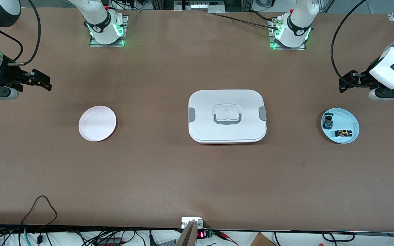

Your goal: Transfer orange switch to right arm and place

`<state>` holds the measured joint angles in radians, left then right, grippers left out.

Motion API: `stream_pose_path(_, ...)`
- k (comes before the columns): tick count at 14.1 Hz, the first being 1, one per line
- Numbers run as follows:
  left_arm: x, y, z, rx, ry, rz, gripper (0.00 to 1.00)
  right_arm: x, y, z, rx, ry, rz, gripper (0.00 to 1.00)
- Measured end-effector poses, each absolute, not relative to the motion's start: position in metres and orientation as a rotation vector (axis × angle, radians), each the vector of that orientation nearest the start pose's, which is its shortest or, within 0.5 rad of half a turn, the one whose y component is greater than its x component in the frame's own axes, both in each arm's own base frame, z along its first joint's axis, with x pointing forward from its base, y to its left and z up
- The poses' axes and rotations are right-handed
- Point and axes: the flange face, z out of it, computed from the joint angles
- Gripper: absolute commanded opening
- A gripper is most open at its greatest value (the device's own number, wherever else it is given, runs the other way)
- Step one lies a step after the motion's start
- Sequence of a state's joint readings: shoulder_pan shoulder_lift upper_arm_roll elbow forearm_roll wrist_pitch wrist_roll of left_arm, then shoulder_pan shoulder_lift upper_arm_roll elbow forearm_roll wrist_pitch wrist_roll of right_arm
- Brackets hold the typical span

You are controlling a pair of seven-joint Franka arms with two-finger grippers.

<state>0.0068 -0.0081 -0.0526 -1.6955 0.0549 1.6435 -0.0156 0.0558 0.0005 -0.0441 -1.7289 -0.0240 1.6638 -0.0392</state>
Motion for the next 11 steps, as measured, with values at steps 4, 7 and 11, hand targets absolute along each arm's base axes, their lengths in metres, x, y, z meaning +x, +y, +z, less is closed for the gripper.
stream_pose_path(4, 0.5539, -0.0193, 0.5763, -3.084, 0.053, 0.065, 1.0, 0.5582, 0.0041, 0.5553, -3.161, -0.084, 0.093, 1.0)
stream_pose_path(7, 0.5539, -0.0193, 0.5763, -3.084, 0.053, 0.065, 1.0, 0.561, 0.0043, 0.5543, -3.161, -0.085, 0.074, 1.0)
stream_pose_path(11, 0.5539, -0.0193, 0.5763, -3.084, 0.053, 0.065, 1.0, 0.5611, 0.0044, 0.5542, -3.16, -0.084, 0.073, 1.0)
